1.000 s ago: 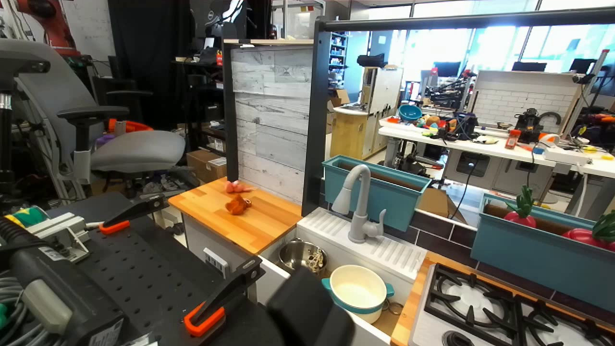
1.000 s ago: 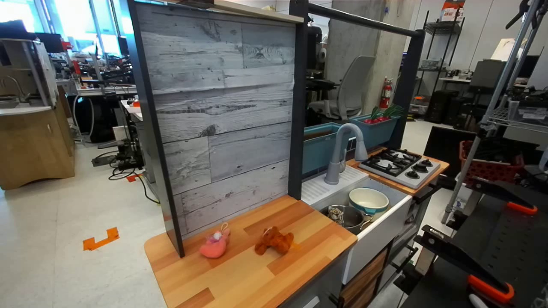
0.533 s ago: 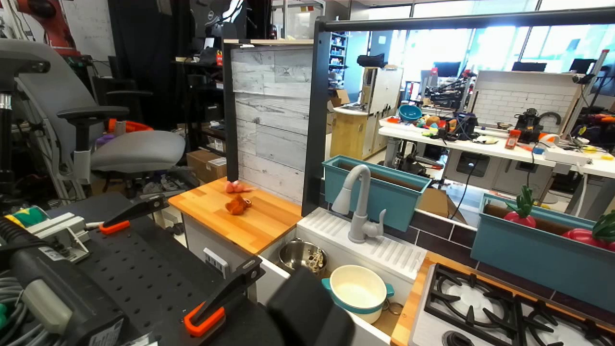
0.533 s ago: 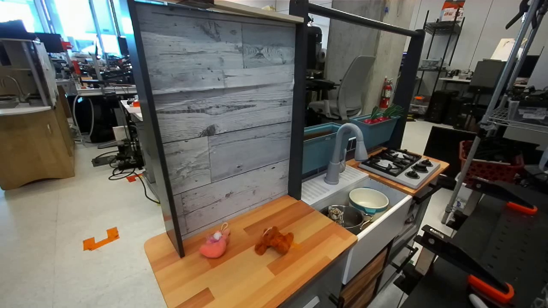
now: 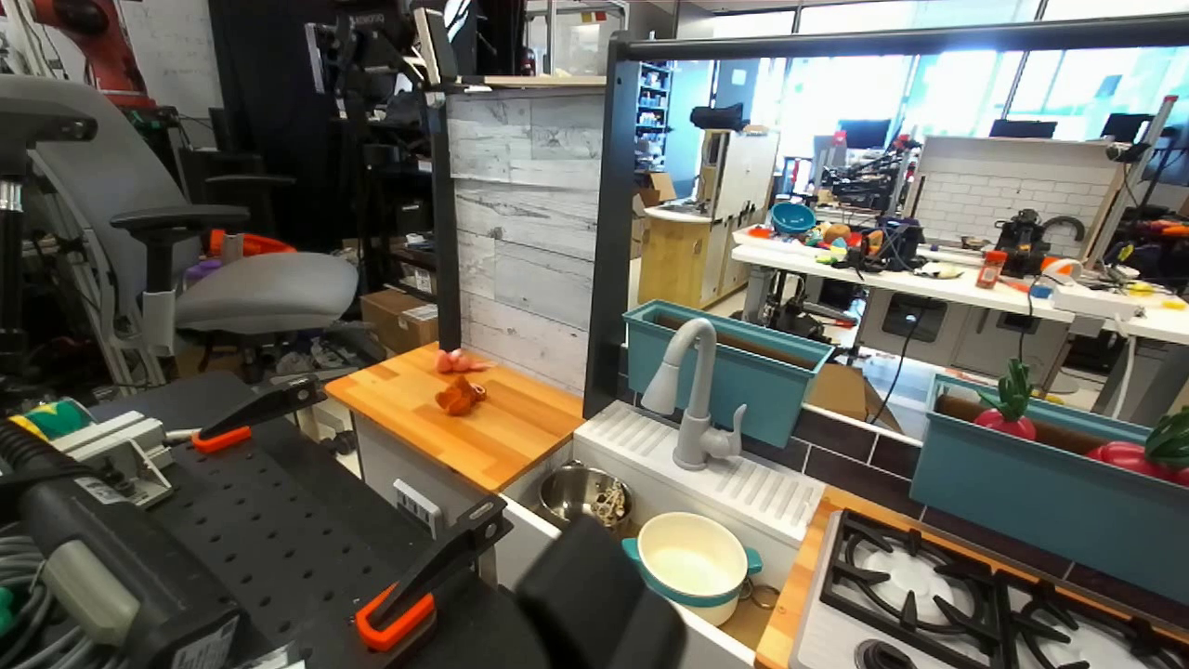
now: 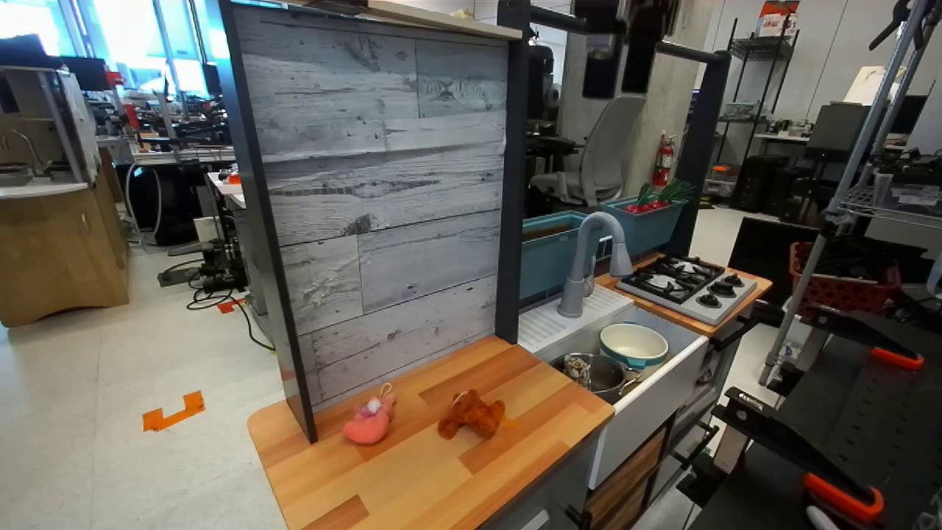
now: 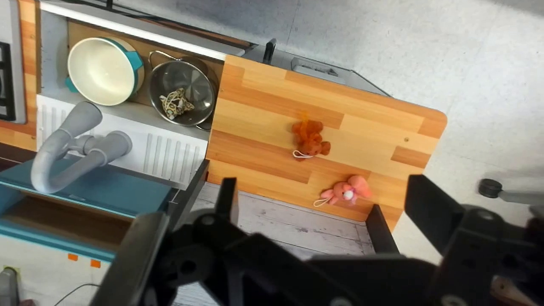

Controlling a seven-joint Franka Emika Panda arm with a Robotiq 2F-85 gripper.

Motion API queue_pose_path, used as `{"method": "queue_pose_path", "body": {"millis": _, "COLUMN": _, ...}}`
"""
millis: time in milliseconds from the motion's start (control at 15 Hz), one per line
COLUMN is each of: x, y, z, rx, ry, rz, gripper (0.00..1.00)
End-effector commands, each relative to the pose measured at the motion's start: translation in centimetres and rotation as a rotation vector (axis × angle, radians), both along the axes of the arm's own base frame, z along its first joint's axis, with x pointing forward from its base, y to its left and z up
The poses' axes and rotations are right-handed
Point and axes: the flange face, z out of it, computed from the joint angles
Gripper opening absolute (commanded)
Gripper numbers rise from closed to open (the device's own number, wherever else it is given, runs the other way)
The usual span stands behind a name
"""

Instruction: Move the plush toy

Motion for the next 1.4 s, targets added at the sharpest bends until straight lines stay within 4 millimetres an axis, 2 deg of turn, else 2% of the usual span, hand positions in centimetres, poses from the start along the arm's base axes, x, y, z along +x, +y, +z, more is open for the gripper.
{"method": "queue_pose_path", "body": {"millis": 0, "x": 0.1, "y": 0.1, "z": -3.4, "rx": 0.024, "ry": -0.01, "rz": 0.046, "gripper": 1.0}}
{"method": "queue_pose_path", "body": {"millis": 533, "x": 0.9, "y": -0.7, "z": -11.1, "rx": 0.04, "ry": 0.057, "rz": 0.03, "gripper": 1.0}}
{"method": "queue_pose_path", "body": {"millis": 1000, "x": 3.8, "y": -1.7, "z": -17.2, "rx": 0.035, "ry": 0.077, "rz": -0.003, "gripper": 1.0}}
{"method": "queue_pose_path", "body": {"millis": 1333, "x": 6.9, "y": -0.9, "z": -22.0, "rx": 0.008, "ry": 0.104, "rz": 0.005, "gripper": 1.0}}
